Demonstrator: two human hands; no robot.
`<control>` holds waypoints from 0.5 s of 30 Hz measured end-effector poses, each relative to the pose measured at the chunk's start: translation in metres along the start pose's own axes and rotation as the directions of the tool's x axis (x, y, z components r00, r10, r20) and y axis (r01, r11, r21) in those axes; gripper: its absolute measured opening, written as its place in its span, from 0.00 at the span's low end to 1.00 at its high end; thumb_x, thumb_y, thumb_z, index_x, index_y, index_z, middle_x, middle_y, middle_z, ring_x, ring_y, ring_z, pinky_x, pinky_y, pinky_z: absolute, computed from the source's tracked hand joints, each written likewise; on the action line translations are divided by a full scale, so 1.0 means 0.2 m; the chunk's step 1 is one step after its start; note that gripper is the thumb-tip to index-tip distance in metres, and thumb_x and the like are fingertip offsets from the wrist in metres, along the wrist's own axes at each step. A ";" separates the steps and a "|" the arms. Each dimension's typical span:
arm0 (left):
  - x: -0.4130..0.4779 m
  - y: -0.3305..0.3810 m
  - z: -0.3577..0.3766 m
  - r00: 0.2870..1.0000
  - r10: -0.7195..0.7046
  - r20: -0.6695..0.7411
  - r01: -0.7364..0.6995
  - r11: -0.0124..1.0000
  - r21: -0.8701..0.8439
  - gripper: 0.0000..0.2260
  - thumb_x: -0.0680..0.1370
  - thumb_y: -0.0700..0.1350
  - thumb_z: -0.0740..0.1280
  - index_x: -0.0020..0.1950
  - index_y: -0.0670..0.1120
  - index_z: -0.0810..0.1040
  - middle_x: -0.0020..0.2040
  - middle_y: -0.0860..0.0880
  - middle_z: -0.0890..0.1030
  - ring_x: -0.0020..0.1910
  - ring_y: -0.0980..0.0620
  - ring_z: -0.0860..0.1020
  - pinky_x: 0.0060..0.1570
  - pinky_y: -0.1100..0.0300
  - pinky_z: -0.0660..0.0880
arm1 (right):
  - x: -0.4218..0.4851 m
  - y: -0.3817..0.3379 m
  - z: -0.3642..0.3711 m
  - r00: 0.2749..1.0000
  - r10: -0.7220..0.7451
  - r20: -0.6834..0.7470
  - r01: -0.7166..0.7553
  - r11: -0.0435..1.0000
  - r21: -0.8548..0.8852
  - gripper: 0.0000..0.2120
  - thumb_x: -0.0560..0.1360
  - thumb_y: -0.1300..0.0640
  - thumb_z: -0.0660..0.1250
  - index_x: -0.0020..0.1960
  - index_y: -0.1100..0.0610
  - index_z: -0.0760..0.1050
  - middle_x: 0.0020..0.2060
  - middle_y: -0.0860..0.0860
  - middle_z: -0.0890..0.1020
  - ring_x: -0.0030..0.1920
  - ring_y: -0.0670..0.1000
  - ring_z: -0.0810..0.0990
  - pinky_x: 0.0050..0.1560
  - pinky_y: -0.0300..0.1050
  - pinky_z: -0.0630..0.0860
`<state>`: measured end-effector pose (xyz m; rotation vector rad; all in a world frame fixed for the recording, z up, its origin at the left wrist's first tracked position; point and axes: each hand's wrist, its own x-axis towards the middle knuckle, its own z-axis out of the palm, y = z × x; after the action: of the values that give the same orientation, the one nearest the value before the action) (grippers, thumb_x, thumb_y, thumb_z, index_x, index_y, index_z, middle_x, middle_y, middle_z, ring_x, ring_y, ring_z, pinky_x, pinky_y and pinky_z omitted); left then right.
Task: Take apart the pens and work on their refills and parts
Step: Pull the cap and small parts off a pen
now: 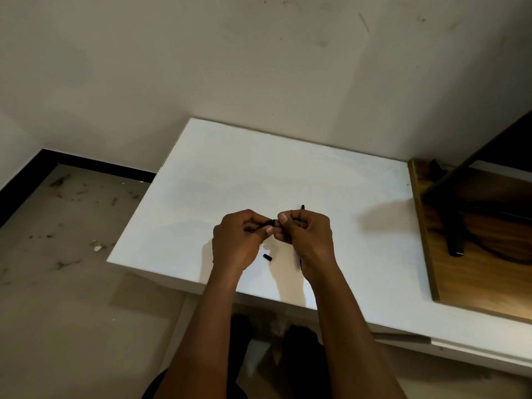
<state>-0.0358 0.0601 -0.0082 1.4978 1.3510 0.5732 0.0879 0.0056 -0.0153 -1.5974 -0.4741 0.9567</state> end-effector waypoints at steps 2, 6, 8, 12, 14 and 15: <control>0.00 0.00 0.00 1.000 -0.009 0.008 0.009 1.000 -0.015 0.05 0.72 0.44 0.78 0.47 0.48 0.87 0.41 0.50 0.88 0.43 0.50 0.86 0.53 0.46 0.81 | 0.00 0.00 -0.01 1.000 0.022 0.007 -0.022 0.999 0.039 0.05 0.78 0.64 0.71 0.49 0.66 0.83 0.36 0.58 0.86 0.34 0.49 0.85 0.39 0.38 0.82; -0.01 0.00 -0.01 0.999 -0.033 -0.005 0.032 0.998 -0.044 0.06 0.74 0.44 0.77 0.49 0.47 0.86 0.41 0.49 0.87 0.40 0.50 0.86 0.53 0.47 0.81 | -0.01 0.00 0.00 0.993 -0.085 -0.077 0.073 0.987 -0.140 0.04 0.78 0.66 0.69 0.47 0.64 0.83 0.37 0.56 0.86 0.36 0.50 0.86 0.40 0.39 0.82; -0.01 -0.02 -0.03 0.996 -0.085 -0.018 0.085 0.996 -0.016 0.06 0.75 0.46 0.75 0.50 0.46 0.84 0.42 0.48 0.87 0.39 0.49 0.86 0.52 0.48 0.82 | -0.02 -0.01 0.00 0.989 -0.133 -0.061 0.106 0.939 -0.326 0.05 0.79 0.66 0.67 0.47 0.63 0.81 0.40 0.56 0.85 0.36 0.51 0.85 0.38 0.41 0.83; -0.01 -0.05 -0.09 0.902 -0.412 0.127 0.402 0.910 0.101 0.06 0.81 0.47 0.67 0.54 0.45 0.75 0.44 0.44 0.83 0.35 0.50 0.84 0.44 0.51 0.85 | -0.14 0.00 -0.03 0.945 0.183 0.270 -0.054 0.904 -0.425 0.03 0.80 0.64 0.67 0.48 0.62 0.78 0.45 0.57 0.81 0.34 0.54 0.85 0.32 0.44 0.82; -0.03 -0.05 -0.11 0.855 -0.480 0.195 0.472 0.877 0.089 0.06 0.83 0.45 0.63 0.55 0.43 0.73 0.46 0.41 0.82 0.36 0.48 0.84 0.43 0.50 0.85 | -0.21 0.04 -0.02 0.867 0.299 0.398 -0.093 0.883 -0.461 0.03 0.81 0.63 0.67 0.48 0.61 0.77 0.47 0.58 0.81 0.36 0.55 0.87 0.35 0.45 0.83; -0.03 -0.05 -0.11 0.855 -0.478 0.201 0.471 0.878 0.085 0.06 0.83 0.44 0.62 0.56 0.42 0.73 0.47 0.40 0.81 0.38 0.46 0.85 0.42 0.49 0.85 | -0.22 0.05 0.00 0.852 0.311 0.421 -0.089 0.879 -0.469 0.03 0.81 0.63 0.66 0.48 0.61 0.77 0.47 0.59 0.81 0.38 0.55 0.87 0.37 0.46 0.84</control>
<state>-0.0595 0.0606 -0.0063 1.1466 1.4895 0.0675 0.0600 -0.0306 -0.0110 -1.8259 -0.9342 1.5161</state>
